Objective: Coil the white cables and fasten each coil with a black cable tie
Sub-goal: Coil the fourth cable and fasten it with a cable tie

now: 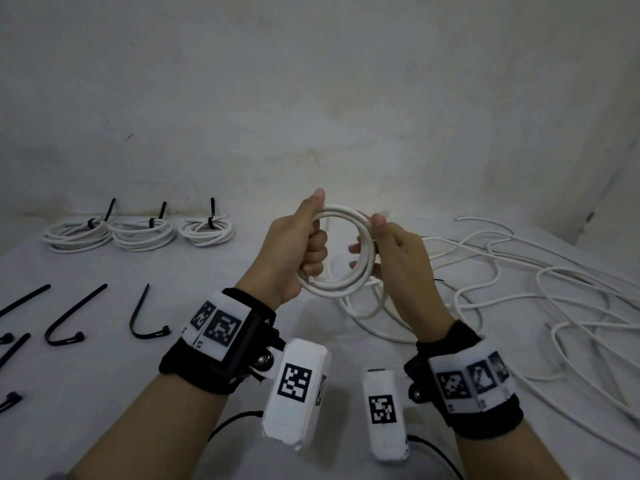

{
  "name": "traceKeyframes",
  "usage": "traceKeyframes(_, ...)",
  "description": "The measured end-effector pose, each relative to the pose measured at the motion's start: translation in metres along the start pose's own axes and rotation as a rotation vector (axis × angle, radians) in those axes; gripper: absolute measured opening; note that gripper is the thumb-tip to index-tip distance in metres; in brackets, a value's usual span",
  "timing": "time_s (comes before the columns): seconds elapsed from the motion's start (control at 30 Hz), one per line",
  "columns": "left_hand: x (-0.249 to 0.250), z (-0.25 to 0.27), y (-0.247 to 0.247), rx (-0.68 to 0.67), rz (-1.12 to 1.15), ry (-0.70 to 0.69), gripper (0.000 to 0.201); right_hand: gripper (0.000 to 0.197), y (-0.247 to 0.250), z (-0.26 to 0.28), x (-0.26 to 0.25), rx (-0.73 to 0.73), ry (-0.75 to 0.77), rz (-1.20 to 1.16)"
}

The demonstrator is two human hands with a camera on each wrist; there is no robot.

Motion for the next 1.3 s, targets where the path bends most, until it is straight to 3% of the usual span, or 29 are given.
traceKeyframes(0.13,-0.003,0.000,-0.003,0.033,0.012,-0.018,0.048,0.035,-0.002,0.000,-0.003,-0.153,-0.357,-0.574)
traceKeyframes(0.23,-0.005,0.002,-0.008,0.036,0.011,-0.024,0.048,0.037,-0.006,0.000,-0.001,-0.164,-0.465,-0.717)
traceKeyframes(0.4,-0.007,0.006,-0.015,0.031,-0.021,-0.036,0.048,0.048,-0.007,0.000,-0.001,-0.161,-0.398,-0.676)
traceKeyframes(0.53,-0.005,0.007,-0.015,0.026,-0.036,-0.048,0.049,0.044,-0.006,-0.001,-0.001,-0.179,-0.307,-0.576)
traceKeyframes(0.73,-0.008,0.004,-0.012,-0.019,-0.135,-0.006,0.050,0.038,-0.007,0.001,-0.002,-0.255,-0.479,-0.804)
traceKeyframes(0.87,-0.010,0.005,-0.017,-0.058,-0.201,-0.019,0.051,0.054,-0.003,0.001,-0.003,-0.158,-0.567,-0.716)
traceKeyframes(1.03,-0.004,0.000,-0.006,-0.083,-0.356,0.028,0.066,0.052,-0.003,0.000,-0.002,0.018,-0.564,-0.721)
traceKeyframes(1.13,-0.002,-0.003,0.015,-0.053,-0.721,0.138,0.075,0.053,0.001,-0.003,-0.002,0.111,-0.515,-0.817)
traceKeyframes(1.23,-0.014,0.001,0.033,-0.234,-1.152,0.472,0.077,0.057,0.006,-0.005,-0.003,0.216,-0.478,-0.889)
traceKeyframes(1.3,-0.024,0.002,0.036,-0.322,-1.197,0.598,0.077,0.056,0.007,-0.005,-0.004,0.253,-0.451,-0.904)
Point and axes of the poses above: each hand's wrist, its own z-axis away from the middle knuckle, its own y-axis out of the back of the hand, x = y × z, the point moved 2 cm from there along -z, towards the middle knuckle, and after that the axes turned 2 degrees about y, right-handed, at the moved point
